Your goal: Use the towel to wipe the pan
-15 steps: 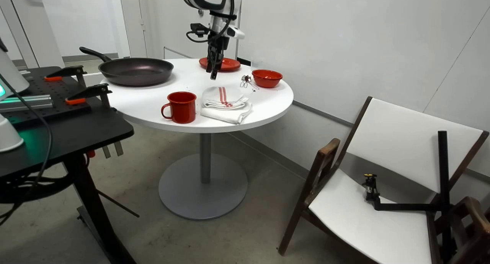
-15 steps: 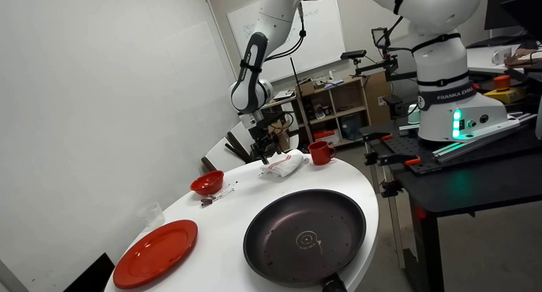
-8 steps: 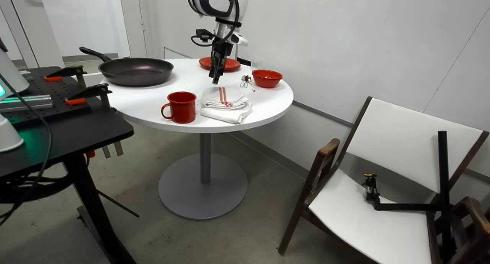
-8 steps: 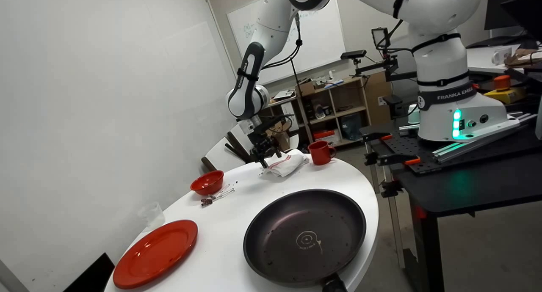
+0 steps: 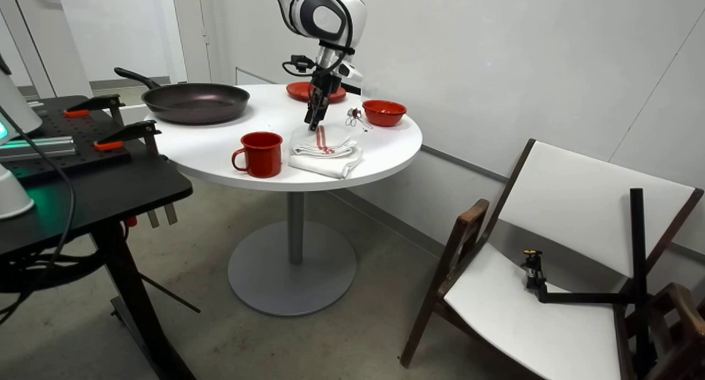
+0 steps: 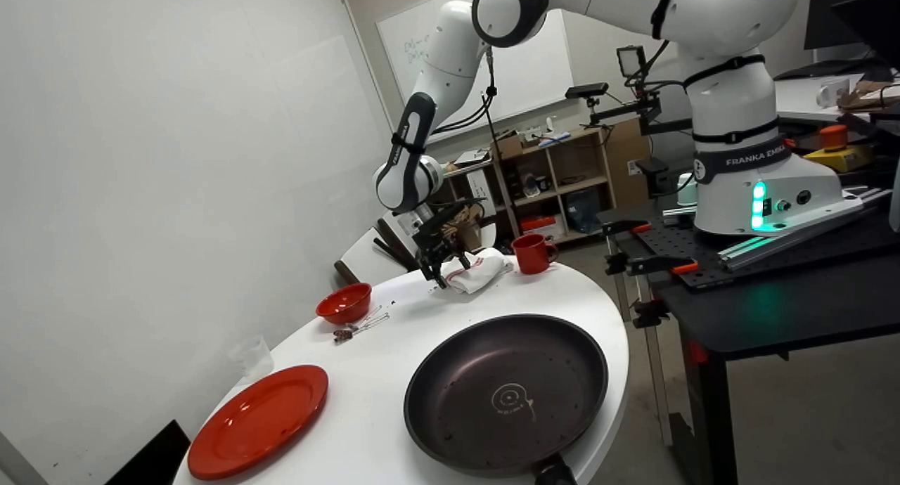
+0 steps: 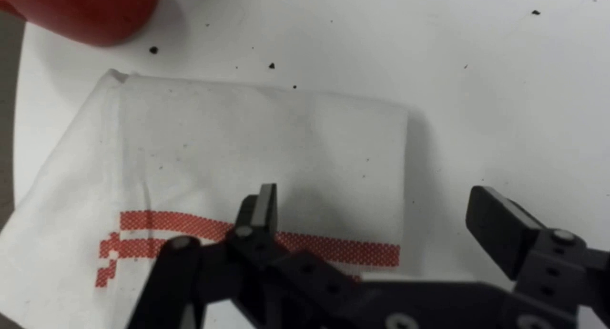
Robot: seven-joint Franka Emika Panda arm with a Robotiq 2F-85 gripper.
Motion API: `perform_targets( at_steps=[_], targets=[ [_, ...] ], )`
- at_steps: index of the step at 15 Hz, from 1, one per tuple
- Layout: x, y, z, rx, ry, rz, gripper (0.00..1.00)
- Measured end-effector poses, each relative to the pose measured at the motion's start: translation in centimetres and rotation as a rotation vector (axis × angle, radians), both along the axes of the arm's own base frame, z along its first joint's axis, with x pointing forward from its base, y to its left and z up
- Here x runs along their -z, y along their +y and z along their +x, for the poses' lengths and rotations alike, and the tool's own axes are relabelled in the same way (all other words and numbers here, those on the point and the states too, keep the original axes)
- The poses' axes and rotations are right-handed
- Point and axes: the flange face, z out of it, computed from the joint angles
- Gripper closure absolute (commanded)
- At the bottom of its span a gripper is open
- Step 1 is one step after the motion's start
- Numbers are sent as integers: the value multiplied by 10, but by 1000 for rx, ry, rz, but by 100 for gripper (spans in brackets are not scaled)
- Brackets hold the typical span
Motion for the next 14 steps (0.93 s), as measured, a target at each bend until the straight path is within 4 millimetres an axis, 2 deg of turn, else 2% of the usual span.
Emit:
perform_targets(
  at_steps=[8, 9, 10, 14],
  targets=[
    [17, -21, 5, 34, 38, -5, 0],
    [18, -22, 5, 36, 42, -4, 11],
    [19, -24, 5, 39, 45, -3, 28],
    [23, -28, 7, 45, 54, -3, 57]
  ],
)
